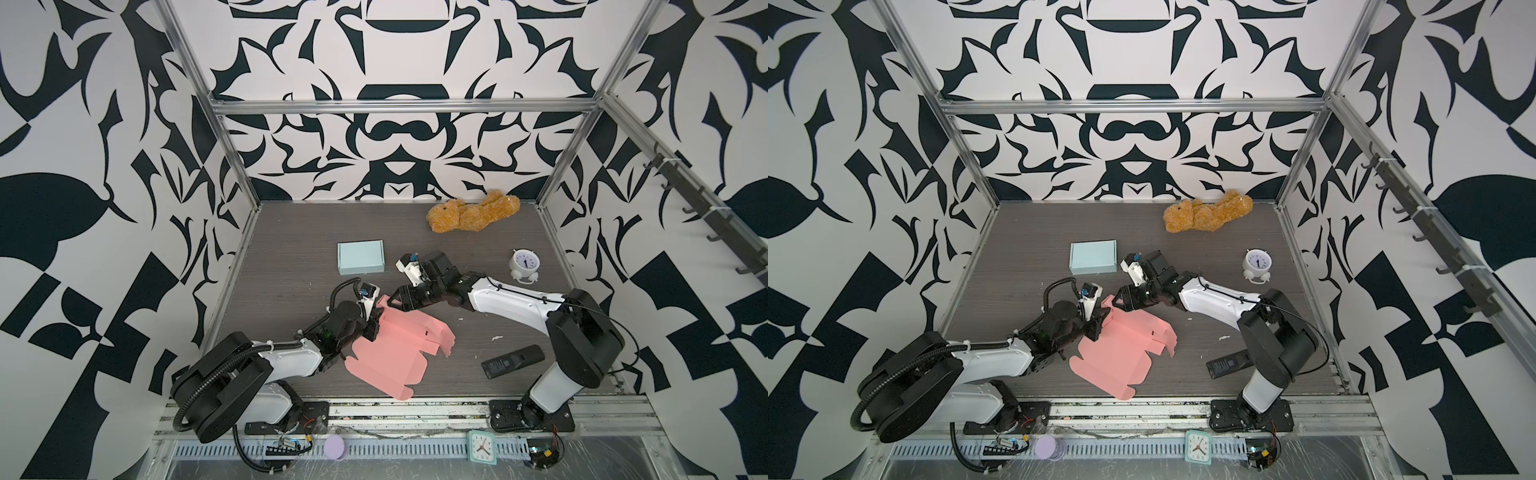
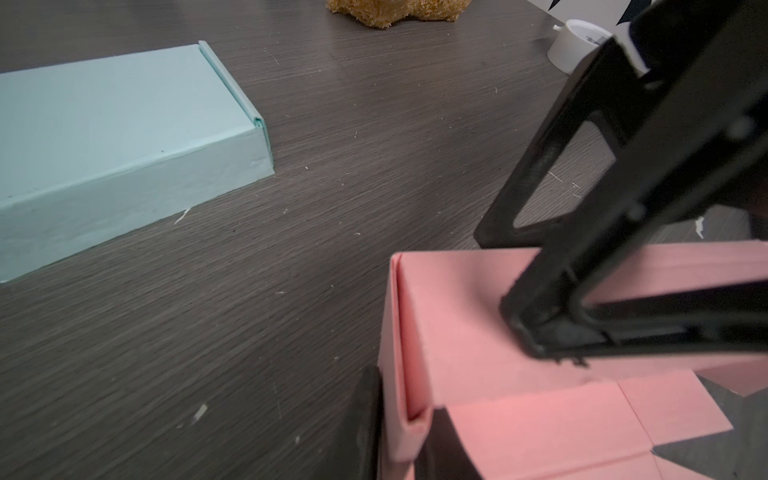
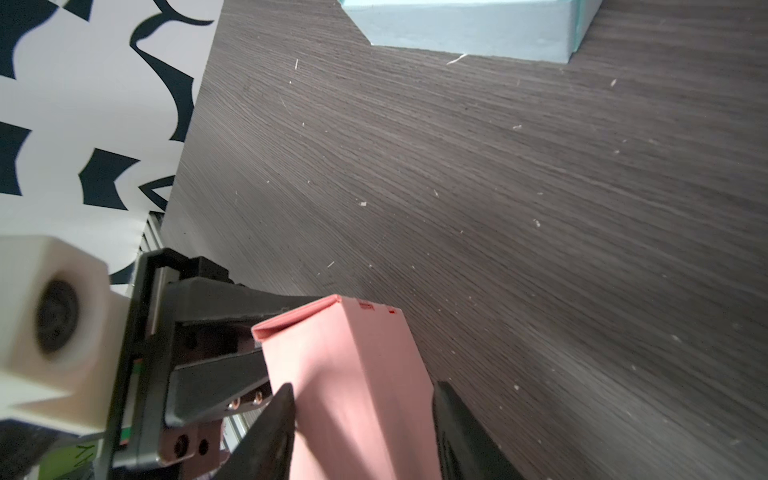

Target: Fold the paper box

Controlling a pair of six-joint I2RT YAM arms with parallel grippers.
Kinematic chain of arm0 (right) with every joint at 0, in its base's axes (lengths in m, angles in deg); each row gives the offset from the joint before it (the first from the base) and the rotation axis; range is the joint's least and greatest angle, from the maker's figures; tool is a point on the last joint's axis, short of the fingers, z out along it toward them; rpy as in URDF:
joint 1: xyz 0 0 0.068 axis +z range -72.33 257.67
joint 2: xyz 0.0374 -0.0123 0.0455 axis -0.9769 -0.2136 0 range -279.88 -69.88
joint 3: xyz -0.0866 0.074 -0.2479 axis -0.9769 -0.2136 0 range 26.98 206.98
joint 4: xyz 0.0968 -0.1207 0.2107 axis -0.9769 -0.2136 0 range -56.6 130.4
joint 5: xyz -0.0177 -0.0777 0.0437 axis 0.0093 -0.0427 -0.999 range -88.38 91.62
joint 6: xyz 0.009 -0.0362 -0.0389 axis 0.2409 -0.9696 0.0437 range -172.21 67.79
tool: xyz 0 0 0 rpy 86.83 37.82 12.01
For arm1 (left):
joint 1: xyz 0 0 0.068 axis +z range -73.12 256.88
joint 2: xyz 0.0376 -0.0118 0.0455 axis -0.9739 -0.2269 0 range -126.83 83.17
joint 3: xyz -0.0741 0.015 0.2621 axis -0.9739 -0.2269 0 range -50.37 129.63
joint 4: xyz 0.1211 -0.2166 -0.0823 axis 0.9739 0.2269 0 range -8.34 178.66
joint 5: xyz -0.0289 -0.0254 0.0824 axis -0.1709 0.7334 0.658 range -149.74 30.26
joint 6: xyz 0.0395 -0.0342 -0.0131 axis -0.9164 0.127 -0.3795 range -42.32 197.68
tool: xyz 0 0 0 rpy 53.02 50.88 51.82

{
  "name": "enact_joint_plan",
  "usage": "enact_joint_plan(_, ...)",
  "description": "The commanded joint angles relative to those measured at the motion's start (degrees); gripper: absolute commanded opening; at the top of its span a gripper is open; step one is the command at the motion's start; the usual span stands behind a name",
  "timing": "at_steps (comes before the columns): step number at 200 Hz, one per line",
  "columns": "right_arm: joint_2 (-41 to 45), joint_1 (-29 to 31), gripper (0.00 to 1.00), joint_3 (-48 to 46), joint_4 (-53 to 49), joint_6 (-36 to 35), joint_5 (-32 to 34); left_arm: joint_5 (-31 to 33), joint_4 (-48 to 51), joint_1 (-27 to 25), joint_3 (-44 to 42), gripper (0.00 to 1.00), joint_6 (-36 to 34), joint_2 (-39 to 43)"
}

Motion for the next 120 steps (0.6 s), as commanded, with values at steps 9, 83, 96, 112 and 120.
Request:
enact_joint_plan(9, 0.3, 0.1, 0.48, -1.5, 0.4, 1.3, -0.9, 1.9, -0.9, -0.3, 0.3, 0.19, 0.0, -0.8)
enact_joint_plan(83, 1.5, 0.8, 0.45, -5.0, 6.1, 6.5, -4.7, 6.1, -1.2, -0.4, -0.3, 0.20, 0.7, -1.0)
enact_joint_plan(96, 1.5, 1.3, 0.45, -5.6, 7.8, 8.0, -5.4, 6.4, -1.2, -0.5, -0.5, 0.19, 0.7, -0.9)
enact_joint_plan(112, 1.5, 2.3, 0.45, -6.1, 9.6, 9.7, -5.8, 6.5, -1.1, -0.6, -0.5, 0.18, 0.8, -0.9)
enact_joint_plan(120, 1.6, 2.7, 0.44, -6.4, 10.4, 10.6, -6.1, 6.7, -1.2, -0.7, -0.5, 0.18, 0.8, -1.1)
